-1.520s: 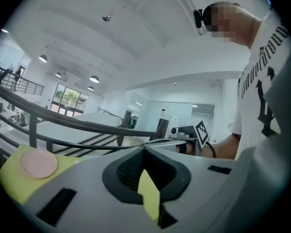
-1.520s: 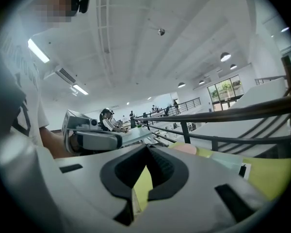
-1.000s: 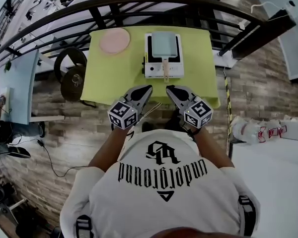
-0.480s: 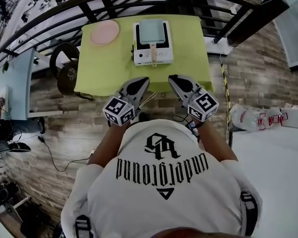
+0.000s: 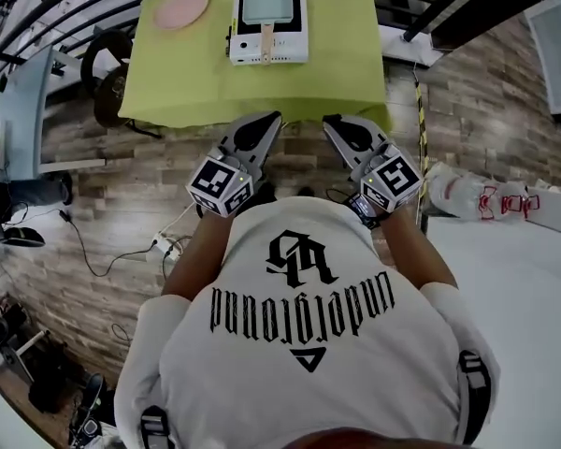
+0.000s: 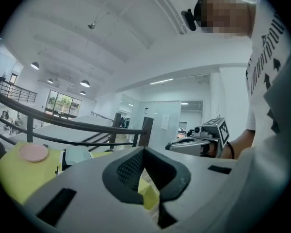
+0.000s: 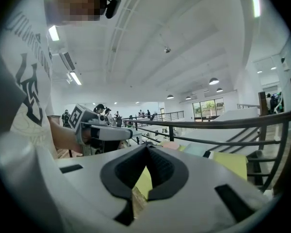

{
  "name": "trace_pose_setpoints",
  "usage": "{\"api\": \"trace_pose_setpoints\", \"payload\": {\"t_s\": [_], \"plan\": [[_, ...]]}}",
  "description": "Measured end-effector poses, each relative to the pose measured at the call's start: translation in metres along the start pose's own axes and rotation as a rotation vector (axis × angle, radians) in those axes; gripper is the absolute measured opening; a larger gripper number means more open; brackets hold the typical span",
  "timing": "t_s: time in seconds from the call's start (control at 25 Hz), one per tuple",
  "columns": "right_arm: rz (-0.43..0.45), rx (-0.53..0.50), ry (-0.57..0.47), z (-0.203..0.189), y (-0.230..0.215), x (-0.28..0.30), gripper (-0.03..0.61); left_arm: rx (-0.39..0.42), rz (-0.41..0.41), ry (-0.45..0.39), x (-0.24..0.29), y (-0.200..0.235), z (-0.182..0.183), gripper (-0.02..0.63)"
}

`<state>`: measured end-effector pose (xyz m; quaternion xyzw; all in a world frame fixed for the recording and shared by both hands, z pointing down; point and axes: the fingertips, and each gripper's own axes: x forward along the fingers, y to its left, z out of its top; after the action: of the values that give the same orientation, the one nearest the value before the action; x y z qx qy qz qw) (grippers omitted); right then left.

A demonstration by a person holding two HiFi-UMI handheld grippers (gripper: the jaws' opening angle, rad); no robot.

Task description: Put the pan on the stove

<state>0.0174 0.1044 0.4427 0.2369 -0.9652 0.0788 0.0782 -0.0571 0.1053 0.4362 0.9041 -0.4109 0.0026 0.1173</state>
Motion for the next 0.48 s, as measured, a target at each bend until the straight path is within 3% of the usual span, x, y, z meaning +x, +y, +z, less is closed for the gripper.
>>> {"api": "trace_pose_setpoints", "payload": {"t_s": [0.48], "plan": [[0.035,0.001,0.017,-0.019,0.026,-0.044,-0.003,0.004,0.053,0.029,-0.029,-0.043,-0.024,0.002]]}}
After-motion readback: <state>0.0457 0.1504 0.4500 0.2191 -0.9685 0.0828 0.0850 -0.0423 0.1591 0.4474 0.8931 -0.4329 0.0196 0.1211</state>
